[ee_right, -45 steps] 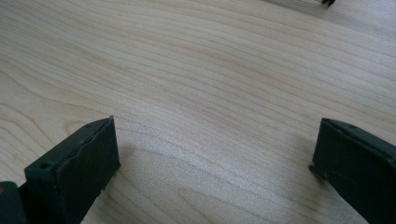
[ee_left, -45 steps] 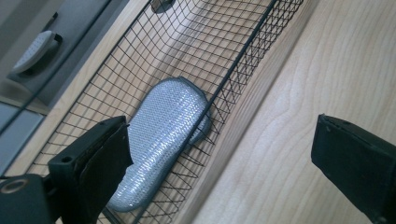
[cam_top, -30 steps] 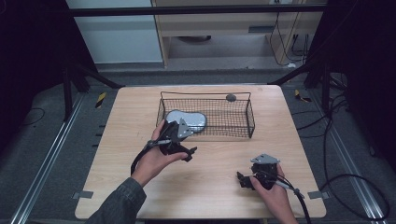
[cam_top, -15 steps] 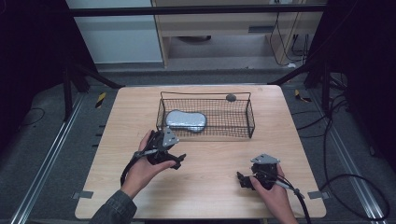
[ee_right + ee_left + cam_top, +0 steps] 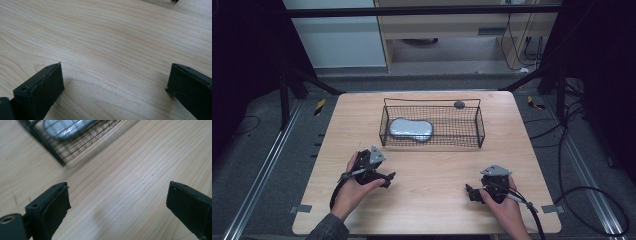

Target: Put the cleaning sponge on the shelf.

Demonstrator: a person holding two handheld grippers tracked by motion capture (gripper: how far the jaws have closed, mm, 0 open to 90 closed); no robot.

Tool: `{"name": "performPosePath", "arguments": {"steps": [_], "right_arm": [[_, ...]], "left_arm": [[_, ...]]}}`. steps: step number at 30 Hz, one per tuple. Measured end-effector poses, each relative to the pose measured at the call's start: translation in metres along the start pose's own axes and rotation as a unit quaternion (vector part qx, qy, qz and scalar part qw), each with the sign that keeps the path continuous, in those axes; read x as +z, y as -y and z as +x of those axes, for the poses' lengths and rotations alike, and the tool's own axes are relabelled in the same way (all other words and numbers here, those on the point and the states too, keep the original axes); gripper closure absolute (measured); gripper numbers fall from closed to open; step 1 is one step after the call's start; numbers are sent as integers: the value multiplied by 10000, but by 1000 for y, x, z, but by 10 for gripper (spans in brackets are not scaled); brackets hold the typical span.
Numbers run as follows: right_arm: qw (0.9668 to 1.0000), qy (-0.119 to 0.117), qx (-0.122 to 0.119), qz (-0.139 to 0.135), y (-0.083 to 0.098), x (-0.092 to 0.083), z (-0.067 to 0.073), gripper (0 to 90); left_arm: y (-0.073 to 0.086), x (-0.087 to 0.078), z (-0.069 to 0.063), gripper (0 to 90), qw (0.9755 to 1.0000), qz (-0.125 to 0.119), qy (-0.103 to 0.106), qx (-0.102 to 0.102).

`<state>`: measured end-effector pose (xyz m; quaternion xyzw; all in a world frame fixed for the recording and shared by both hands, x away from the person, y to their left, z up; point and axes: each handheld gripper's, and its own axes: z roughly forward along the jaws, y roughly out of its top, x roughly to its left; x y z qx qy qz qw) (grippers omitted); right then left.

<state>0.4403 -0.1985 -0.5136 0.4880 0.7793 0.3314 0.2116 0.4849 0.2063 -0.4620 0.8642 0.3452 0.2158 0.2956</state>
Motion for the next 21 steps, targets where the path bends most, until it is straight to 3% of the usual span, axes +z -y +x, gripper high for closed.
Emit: {"name": "performPosePath", "arguments": {"steps": [5, 12, 21], "right_arm": [[10000, -4, 2, -1, 0, 0, 0, 7], [10000, -1, -1, 1, 0, 0, 0, 7], [10000, -4, 4, 0, 0, 0, 0, 7]], "left_arm": [[16, 2, 15, 43, 9995, 102, -142, -253], [34, 7, 36, 45, 9971, 89, -299, -698], [43, 17, 45, 38, 9949, 98, -256, -972]]}}
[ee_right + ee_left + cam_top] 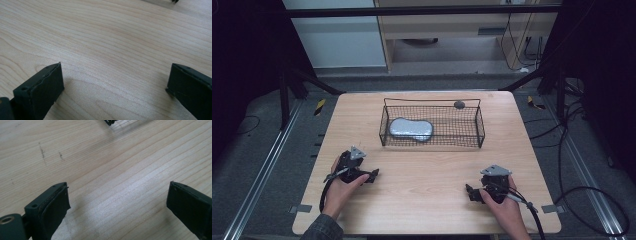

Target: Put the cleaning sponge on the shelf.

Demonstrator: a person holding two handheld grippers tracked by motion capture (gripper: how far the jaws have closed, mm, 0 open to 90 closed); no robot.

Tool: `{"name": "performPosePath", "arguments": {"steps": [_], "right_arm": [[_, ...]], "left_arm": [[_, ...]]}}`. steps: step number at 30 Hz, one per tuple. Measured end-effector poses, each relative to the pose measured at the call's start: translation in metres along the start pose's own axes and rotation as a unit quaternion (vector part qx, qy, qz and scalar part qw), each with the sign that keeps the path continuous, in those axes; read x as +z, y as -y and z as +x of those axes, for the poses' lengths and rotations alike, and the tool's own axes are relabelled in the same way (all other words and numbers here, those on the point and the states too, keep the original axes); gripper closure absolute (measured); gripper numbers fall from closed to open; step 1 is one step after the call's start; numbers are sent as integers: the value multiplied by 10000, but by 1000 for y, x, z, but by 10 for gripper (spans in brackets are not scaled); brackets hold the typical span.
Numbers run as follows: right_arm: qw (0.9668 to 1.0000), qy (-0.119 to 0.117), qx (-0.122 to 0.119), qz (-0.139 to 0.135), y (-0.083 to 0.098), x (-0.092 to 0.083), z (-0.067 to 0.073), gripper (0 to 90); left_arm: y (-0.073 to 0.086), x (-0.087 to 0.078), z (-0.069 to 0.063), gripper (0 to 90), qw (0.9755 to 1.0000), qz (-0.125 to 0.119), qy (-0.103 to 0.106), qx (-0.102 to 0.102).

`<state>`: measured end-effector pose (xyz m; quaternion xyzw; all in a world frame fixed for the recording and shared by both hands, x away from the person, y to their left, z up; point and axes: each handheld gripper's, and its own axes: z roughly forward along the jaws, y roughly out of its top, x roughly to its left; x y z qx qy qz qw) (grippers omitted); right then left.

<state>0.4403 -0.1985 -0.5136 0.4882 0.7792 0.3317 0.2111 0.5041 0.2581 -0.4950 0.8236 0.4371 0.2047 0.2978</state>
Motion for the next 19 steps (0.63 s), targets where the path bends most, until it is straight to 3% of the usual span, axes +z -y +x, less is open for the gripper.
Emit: {"name": "performPosePath", "arguments": {"steps": [3, 7, 10, 19], "right_arm": [[10000, 4, -3, 2, 0, 0, 0, 7], [10000, 0, 2, 0, 0, 0, 0, 7], [10000, 4, -4, 2, 0, 0, 0, 7], [10000, -37, 34, 16, 0, 0, 0, 3]], "left_arm": [[2, 4, 1, 37, 10000, 48, 6, -32], [6, 8, 6, 14, 9996, -45, 121, -263], [11, 9, 6, 0, 9991, -276, 90, -297], [12, 8, 6, 0, 9991, -267, 58, -310]]}}
